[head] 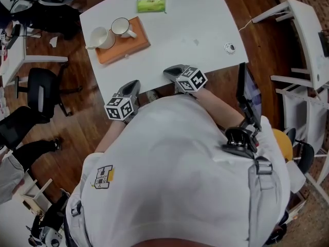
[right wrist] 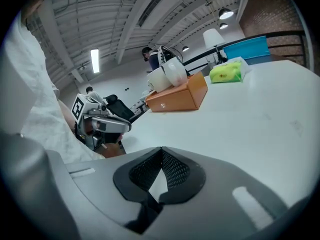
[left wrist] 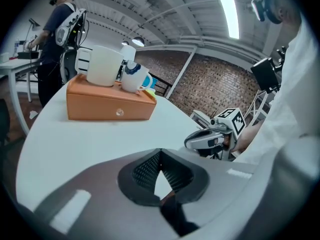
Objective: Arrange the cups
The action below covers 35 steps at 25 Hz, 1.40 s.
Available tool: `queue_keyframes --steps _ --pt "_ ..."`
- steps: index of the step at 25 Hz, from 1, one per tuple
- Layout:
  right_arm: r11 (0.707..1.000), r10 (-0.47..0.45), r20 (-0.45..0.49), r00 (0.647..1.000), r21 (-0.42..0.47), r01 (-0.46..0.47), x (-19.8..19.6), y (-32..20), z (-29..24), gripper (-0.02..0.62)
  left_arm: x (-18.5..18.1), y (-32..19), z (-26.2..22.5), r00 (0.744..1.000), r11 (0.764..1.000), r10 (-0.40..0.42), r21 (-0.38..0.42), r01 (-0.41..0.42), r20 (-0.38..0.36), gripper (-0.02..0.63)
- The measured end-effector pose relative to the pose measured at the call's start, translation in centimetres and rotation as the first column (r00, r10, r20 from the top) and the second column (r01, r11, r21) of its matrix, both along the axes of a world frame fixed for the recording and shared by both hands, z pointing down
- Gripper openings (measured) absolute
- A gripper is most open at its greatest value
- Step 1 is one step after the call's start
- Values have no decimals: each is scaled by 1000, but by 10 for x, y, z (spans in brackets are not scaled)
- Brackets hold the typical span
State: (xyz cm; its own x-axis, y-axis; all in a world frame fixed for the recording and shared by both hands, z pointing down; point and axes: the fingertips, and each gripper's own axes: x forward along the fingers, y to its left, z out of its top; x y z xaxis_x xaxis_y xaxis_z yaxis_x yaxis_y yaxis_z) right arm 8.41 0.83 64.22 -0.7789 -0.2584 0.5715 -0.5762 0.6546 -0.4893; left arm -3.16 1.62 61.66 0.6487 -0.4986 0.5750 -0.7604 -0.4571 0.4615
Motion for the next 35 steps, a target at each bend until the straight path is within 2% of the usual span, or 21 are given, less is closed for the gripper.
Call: queue_keyframes --steps 5,13,35 --pt "1000 23 -35 999 16 -22 -2 3 3 0 1 13 1 999 999 38 0 -38 -10 0" --pt "998 56 -72 996 19 -54 -2 0 7 0 -5 13 1 998 998 56 3 -56 -19 0" --pt "997 77 -80 994 17 -76 -1 -3 7 0 2 10 1 995 995 100 0 -100 -24 0"
